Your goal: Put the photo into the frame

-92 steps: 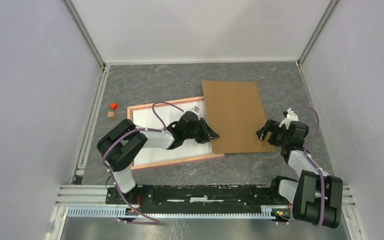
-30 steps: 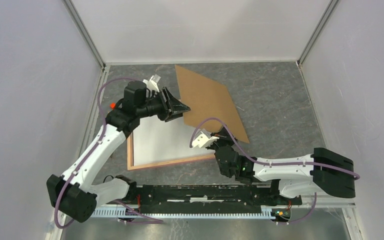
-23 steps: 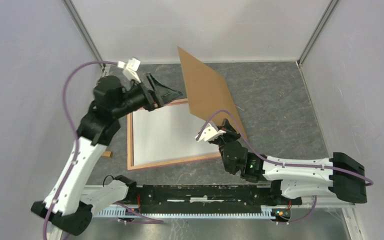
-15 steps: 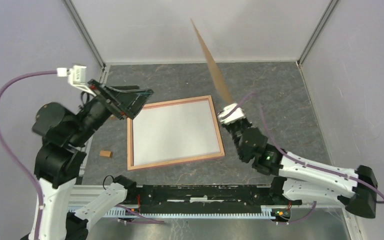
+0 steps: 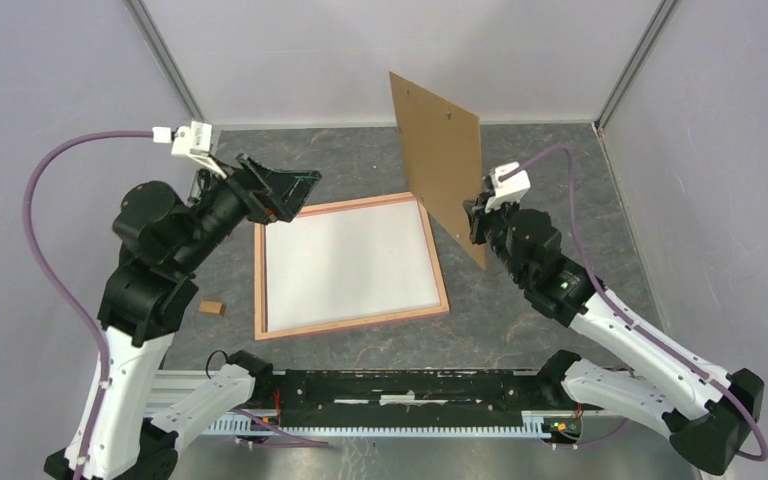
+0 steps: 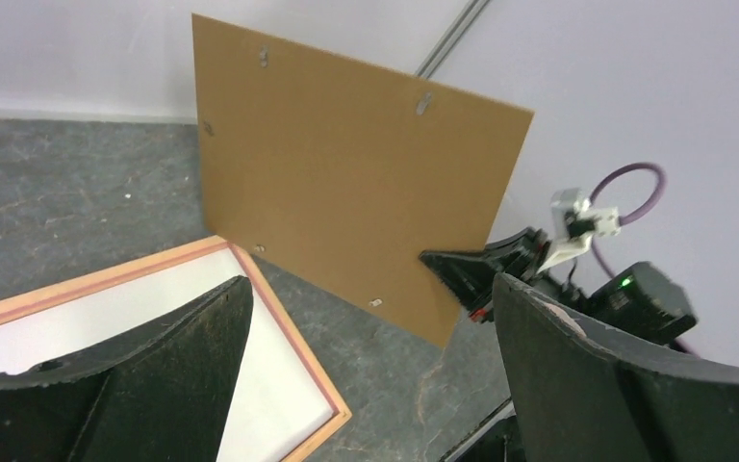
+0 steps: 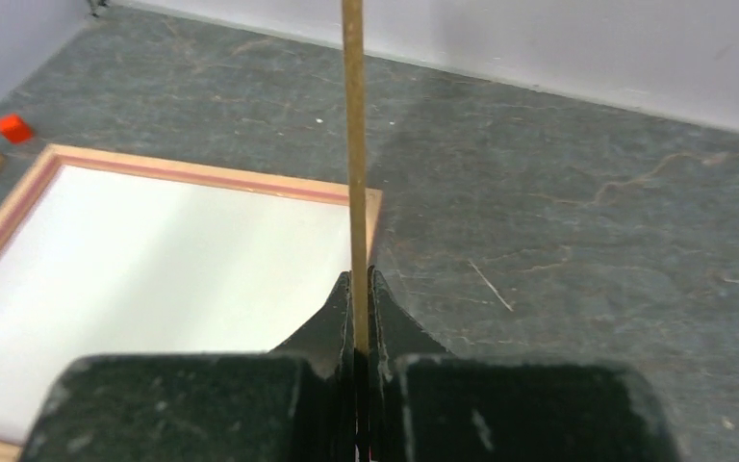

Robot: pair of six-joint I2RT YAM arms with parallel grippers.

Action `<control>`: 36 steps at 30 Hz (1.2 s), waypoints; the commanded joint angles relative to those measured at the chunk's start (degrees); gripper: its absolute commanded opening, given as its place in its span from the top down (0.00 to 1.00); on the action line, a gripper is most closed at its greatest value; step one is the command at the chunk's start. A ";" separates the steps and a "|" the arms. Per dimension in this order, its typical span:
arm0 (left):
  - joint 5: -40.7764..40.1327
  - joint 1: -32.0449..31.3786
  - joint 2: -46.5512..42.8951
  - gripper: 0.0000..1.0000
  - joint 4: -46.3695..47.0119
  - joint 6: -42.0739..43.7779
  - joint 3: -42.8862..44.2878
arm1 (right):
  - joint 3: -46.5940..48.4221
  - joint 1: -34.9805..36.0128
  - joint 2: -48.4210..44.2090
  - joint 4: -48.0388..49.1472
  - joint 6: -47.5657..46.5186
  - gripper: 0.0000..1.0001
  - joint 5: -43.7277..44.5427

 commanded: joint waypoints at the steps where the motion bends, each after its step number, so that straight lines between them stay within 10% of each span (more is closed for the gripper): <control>1: -1.80 0.28 2.73 0.01 3.76 3.99 -0.11 | 10.10 -8.07 -0.32 -2.23 11.41 1.00 -18.22; 8: -5.30 0.30 6.20 0.01 6.23 6.68 -1.46 | 16.70 -28.57 5.75 -5.96 22.25 1.00 -52.02; 13: -8.88 0.28 6.38 0.00 9.64 11.56 -5.56 | 6.60 -33.69 10.28 15.53 41.02 1.00 -69.59; 36: -18.07 0.51 0.13 0.00 14.15 16.94 -16.88 | 6.79 -20.80 39.99 27.08 54.96 1.00 -77.37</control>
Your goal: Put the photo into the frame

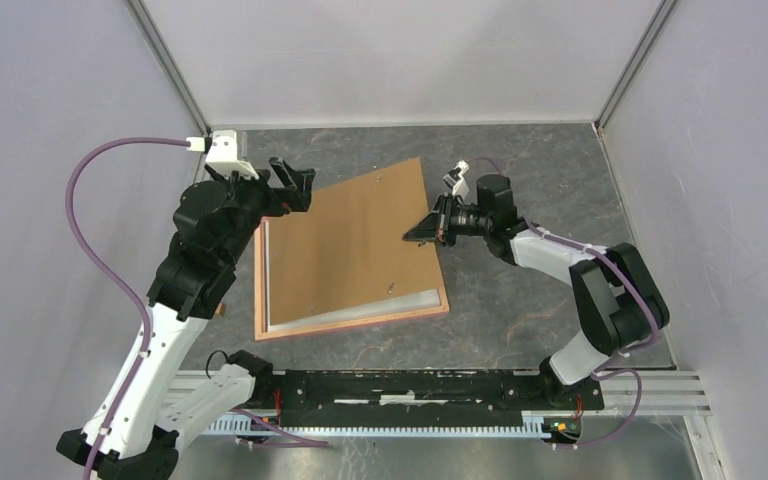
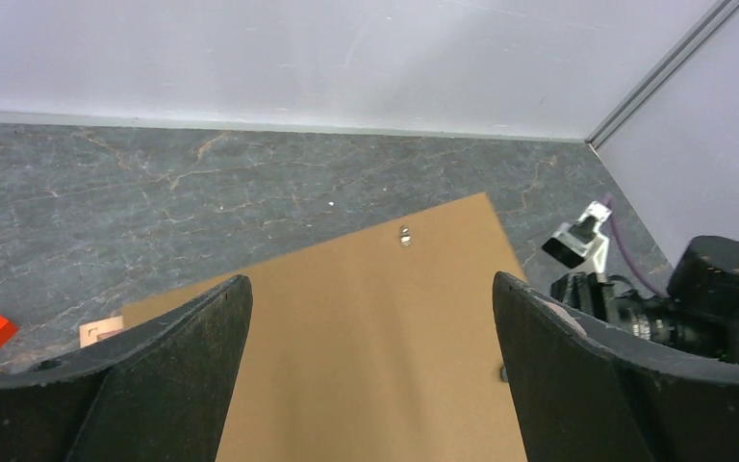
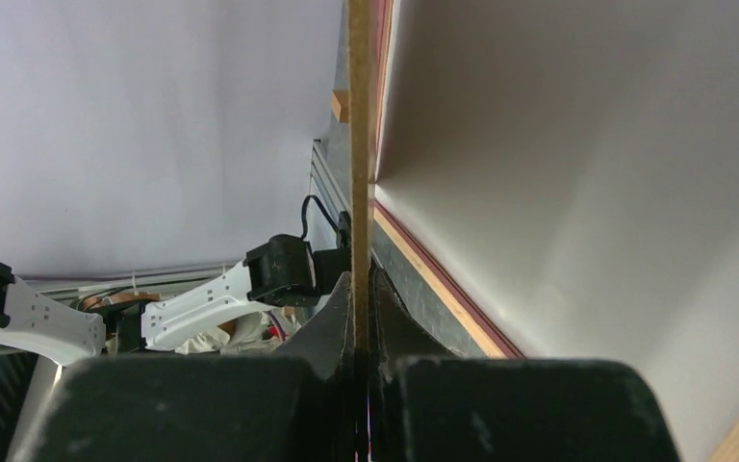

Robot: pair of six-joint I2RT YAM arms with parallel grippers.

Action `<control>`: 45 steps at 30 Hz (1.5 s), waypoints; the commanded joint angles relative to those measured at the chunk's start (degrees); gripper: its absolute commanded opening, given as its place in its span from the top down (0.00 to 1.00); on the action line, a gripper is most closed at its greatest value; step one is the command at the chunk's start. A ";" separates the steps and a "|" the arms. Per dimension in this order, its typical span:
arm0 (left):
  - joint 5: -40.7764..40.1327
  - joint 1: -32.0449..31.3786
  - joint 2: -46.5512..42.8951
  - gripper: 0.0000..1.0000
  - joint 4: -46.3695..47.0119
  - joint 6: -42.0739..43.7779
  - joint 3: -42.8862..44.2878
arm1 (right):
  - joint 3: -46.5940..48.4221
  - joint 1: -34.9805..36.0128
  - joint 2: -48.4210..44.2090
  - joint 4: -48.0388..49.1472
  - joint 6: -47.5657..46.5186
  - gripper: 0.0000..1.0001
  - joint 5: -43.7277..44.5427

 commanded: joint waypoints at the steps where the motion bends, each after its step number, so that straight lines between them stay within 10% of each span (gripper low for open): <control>1: 0.45 0.30 -0.27 0.00 3.00 1.90 -0.21 | 4.57 1.64 2.00 6.84 2.32 1.00 -2.93; 45: 1.90 0.17 -0.97 0.00 4.34 2.25 -1.33 | 5.03 0.48 10.83 2.49 0.37 1.00 -7.52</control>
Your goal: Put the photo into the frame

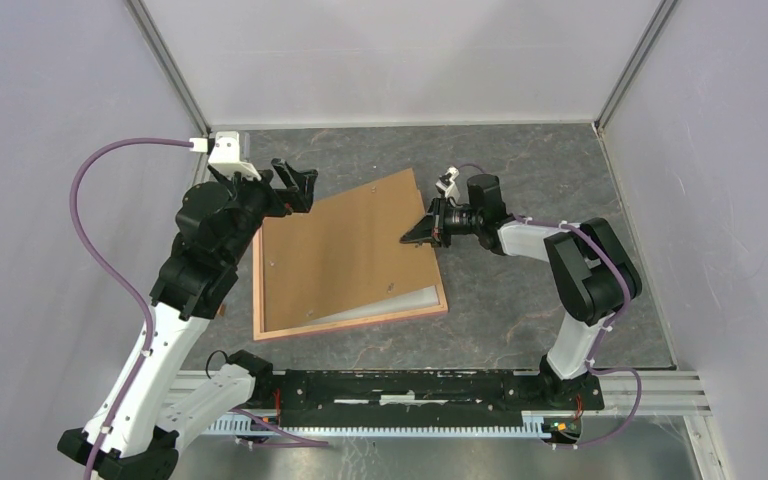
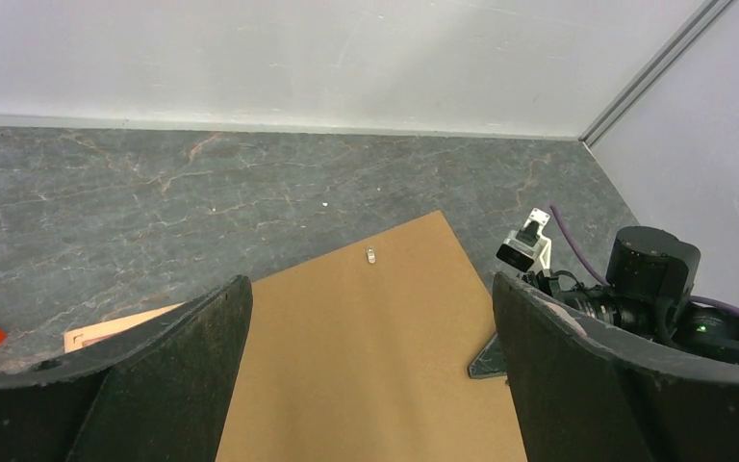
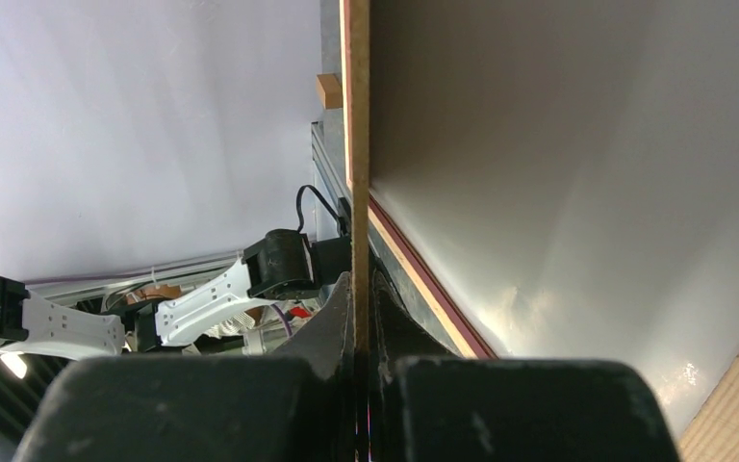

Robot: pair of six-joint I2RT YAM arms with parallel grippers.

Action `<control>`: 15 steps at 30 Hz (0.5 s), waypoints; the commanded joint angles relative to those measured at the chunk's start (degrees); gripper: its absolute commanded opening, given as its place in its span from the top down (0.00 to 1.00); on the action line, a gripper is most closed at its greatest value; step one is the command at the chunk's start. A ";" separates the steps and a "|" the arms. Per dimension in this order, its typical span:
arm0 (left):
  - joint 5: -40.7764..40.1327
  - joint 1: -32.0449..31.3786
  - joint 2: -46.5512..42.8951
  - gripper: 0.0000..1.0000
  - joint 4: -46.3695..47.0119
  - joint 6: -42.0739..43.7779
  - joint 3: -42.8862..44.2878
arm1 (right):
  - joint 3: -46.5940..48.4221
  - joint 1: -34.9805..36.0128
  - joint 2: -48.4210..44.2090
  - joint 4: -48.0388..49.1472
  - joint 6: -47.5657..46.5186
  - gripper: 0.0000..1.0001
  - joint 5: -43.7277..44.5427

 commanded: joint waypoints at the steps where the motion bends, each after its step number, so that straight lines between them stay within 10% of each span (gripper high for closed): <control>1: 0.99 0.16 -0.90 0.00 2.77 2.25 -0.15 | 0.75 0.83 -1.33 1.83 -0.64 1.00 -2.45; 15: 1.56 0.17 -1.25 0.00 3.16 2.16 -0.33 | 3.45 2.41 2.22 0.71 -5.29 0.76 0.54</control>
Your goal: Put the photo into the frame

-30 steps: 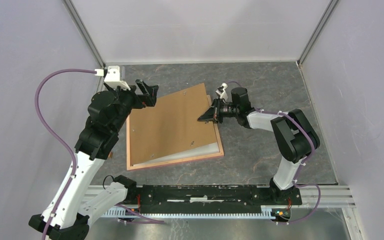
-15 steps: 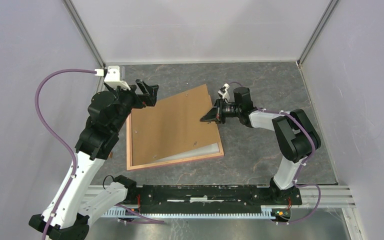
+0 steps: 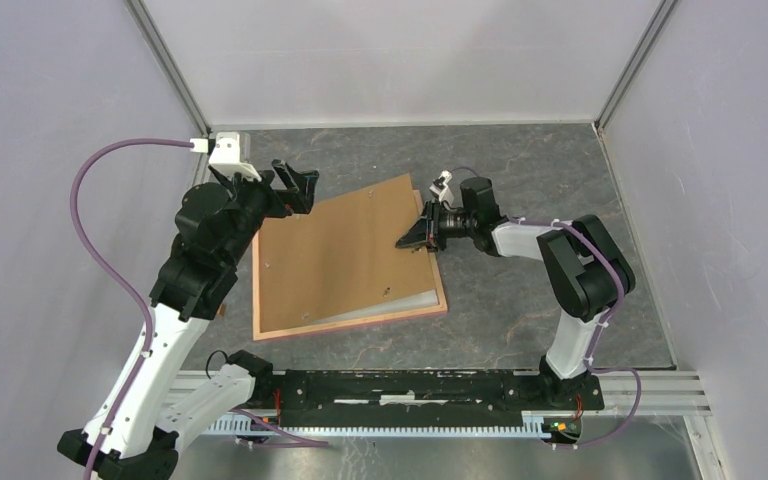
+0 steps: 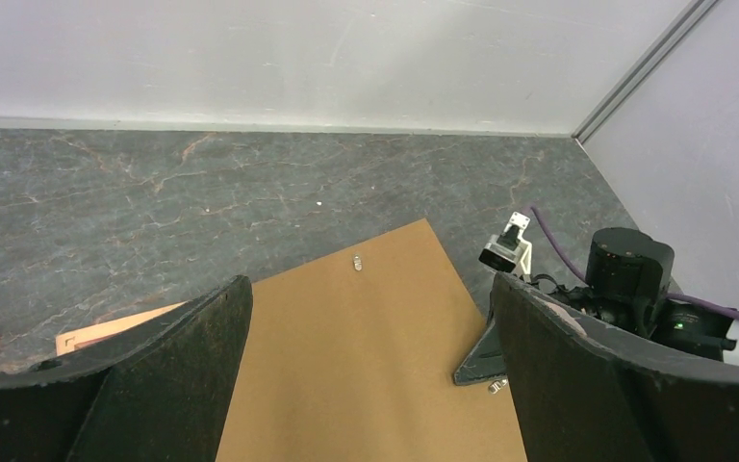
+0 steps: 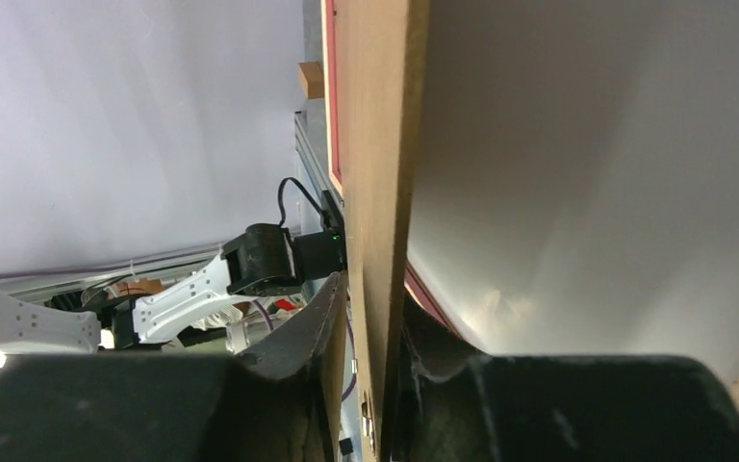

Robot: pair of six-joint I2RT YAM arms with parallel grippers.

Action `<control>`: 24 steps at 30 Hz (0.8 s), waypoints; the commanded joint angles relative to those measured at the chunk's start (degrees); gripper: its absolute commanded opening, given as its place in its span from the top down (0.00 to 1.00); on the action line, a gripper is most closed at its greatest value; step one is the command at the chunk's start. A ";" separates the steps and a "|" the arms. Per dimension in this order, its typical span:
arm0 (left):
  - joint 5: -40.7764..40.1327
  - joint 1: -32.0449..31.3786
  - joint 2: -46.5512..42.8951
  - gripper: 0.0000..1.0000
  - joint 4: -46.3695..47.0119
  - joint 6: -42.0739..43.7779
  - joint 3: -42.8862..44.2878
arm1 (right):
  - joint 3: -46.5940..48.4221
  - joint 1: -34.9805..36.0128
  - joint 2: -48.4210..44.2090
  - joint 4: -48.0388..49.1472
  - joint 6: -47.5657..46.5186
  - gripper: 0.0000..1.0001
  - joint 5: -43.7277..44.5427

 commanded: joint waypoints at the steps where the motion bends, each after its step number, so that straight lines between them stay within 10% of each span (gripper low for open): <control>1: 0.64 0.20 -1.05 0.00 2.96 2.16 -0.18 | 3.77 0.92 0.54 -2.31 -5.60 0.73 0.77; 17: 1.02 0.12 -2.38 0.00 3.36 2.16 -0.53 | 13.41 1.02 -8.15 -37.54 -41.49 0.15 25.11; 24: 1.27 -0.05 -2.59 0.00 3.53 2.08 -0.70 | 9.44 1.62 -15.40 -42.82 -48.90 0.13 40.12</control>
